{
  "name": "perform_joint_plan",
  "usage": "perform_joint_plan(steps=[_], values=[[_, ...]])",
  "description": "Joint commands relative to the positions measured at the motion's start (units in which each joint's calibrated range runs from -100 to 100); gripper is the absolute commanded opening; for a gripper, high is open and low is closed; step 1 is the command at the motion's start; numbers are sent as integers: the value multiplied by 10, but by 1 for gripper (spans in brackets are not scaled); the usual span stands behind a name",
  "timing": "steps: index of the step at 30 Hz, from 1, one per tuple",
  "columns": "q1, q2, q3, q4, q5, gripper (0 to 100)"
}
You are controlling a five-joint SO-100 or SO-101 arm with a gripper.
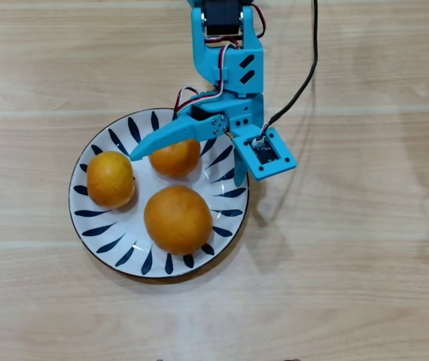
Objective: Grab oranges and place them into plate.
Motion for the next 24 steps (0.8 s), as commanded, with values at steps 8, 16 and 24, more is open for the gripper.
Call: perform_joint_plan(steps=[8, 16, 24], values=[[-5, -262, 89, 24, 171, 1], [25, -575, 376, 87, 269, 2], [-2, -825, 610, 167, 304, 2]])
